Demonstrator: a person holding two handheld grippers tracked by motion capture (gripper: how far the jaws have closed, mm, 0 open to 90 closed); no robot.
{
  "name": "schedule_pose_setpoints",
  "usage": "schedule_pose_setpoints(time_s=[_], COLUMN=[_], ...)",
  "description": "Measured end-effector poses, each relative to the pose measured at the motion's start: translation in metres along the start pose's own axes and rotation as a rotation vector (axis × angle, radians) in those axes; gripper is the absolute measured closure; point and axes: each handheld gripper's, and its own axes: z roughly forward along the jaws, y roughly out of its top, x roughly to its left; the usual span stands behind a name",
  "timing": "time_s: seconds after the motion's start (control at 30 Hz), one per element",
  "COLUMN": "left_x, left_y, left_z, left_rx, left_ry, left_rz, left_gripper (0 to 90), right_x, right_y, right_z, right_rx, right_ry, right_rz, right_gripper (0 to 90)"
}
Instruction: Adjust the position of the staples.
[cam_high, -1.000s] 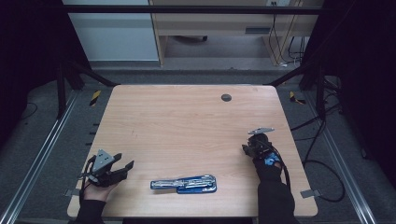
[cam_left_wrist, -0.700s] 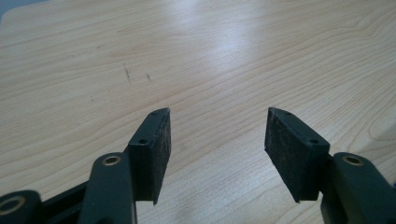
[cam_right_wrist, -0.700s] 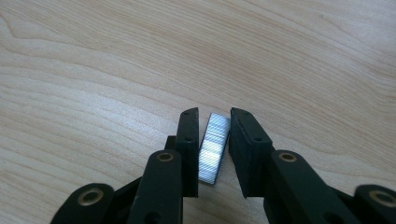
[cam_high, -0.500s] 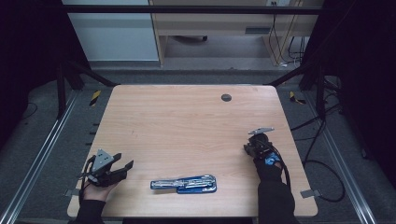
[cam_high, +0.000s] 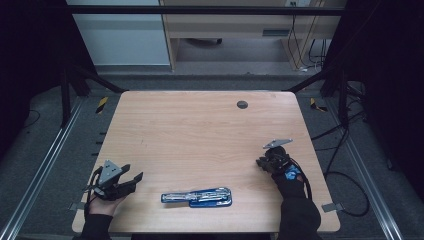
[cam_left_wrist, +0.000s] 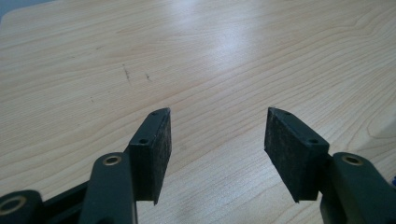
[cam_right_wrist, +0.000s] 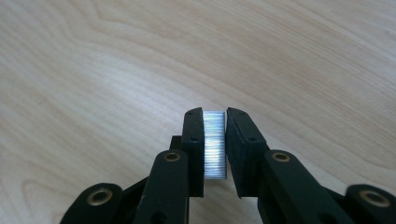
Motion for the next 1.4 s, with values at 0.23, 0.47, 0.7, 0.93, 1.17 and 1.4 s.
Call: schedule_pose_setpoints(time_s=[0.23, 0.47, 0.7, 0.93, 1.17, 1.4], left_x=[-0.0005, -0.0005, 0.0001, 0.0004, 0.0004, 0.0002], left_y=[0.0001, -0.0003, -0.0002, -0.0003, -0.0004, -0.0003], left_z=[0.0002, 0.001, 0.0007, 0.0007, 0.0014, 0.0016], left_rx=[0.003, 0.011, 0.011, 0.015, 0.021, 0.023], left_ry=[-0.004, -0.007, -0.008, -0.008, -0.01, -0.012], left_rz=[0.004, 0.006, 0.005, 0.002, 0.003, 0.005], left_gripper=[41.2, 41.2, 41.1, 41.1, 41.1, 41.1], right_x=[0.0081, 0.0092, 0.0093, 0.0101, 0.0092, 0.0118], right_y=[-0.0059, -0.0064, -0.0061, -0.0056, -0.0051, -0.0028], right_z=[-0.0038, 0.0005, -0.0013, -0.0076, -0.0048, -0.0011], right_rx=[0.031, 0.057, 0.062, 0.048, 0.066, 0.073], right_ry=[0.043, 0.035, 0.04, 0.033, 0.034, 0.032], right_rz=[-0.042, -0.058, -0.054, -0.05, -0.032, -0.032], right_gripper=[77.6, 77.0, 74.0, 74.4, 76.1, 77.2])
